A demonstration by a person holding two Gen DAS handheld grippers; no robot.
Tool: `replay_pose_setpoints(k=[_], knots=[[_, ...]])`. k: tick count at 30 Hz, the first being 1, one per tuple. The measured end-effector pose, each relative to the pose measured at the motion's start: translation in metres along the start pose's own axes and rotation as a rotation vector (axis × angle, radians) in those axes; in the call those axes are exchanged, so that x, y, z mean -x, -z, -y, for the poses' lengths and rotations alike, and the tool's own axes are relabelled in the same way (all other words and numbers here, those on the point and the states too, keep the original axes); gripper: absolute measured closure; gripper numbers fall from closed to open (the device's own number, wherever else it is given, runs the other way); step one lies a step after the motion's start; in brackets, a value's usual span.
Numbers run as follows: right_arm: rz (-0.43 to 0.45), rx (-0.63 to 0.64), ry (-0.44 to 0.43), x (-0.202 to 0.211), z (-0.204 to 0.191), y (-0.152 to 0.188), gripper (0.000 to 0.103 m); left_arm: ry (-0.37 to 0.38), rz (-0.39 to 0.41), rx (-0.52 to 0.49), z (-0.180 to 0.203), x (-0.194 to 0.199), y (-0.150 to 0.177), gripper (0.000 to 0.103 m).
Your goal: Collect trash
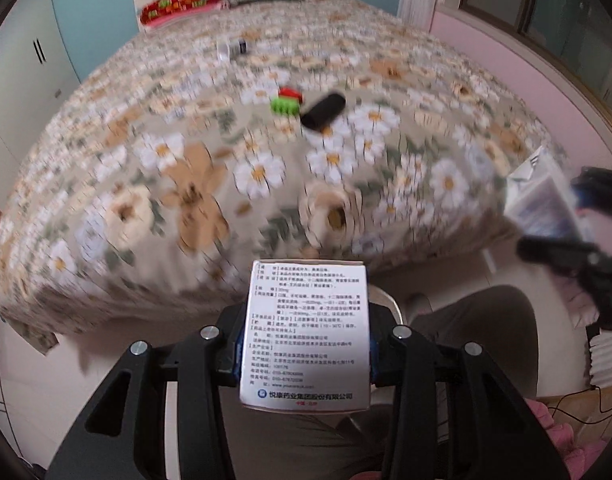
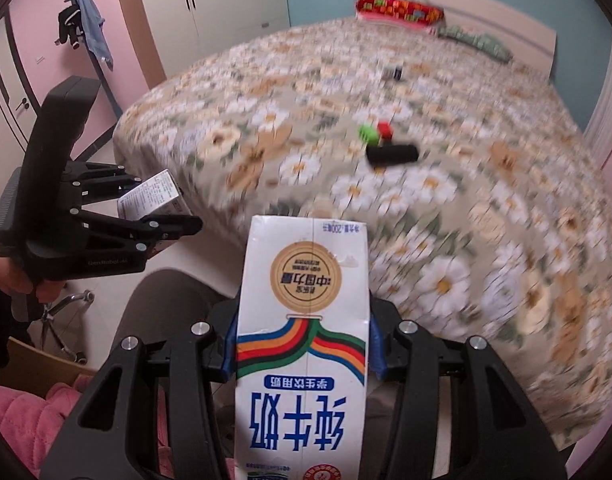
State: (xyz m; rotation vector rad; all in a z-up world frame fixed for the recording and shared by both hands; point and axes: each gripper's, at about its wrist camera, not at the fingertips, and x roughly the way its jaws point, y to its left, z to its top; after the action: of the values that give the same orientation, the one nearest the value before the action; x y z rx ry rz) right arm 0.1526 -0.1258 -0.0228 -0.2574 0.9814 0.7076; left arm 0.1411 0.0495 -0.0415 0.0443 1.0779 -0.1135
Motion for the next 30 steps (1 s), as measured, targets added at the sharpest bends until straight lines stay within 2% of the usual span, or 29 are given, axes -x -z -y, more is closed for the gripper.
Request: replay_pose_setpoints(k=[10,22,30], knots=[[-0.167,-0.081,-0.073,-0.089,0.006,0.042,0.054,0.052,-0.142,0.046,0.0,-0.079,0.028,0.058],[-0.296,-0.153,-0.08,-0.173,0.011,0.08,0.054,0.099,-0.273,0.161,-0.005,-0.171,0.055,0.058],[-0.381,-0.193,-0.095,-0.235,0.011,0.107,0.054,0.091,-0.364,0.197,0.002,-0.229,0.069,0.058]])
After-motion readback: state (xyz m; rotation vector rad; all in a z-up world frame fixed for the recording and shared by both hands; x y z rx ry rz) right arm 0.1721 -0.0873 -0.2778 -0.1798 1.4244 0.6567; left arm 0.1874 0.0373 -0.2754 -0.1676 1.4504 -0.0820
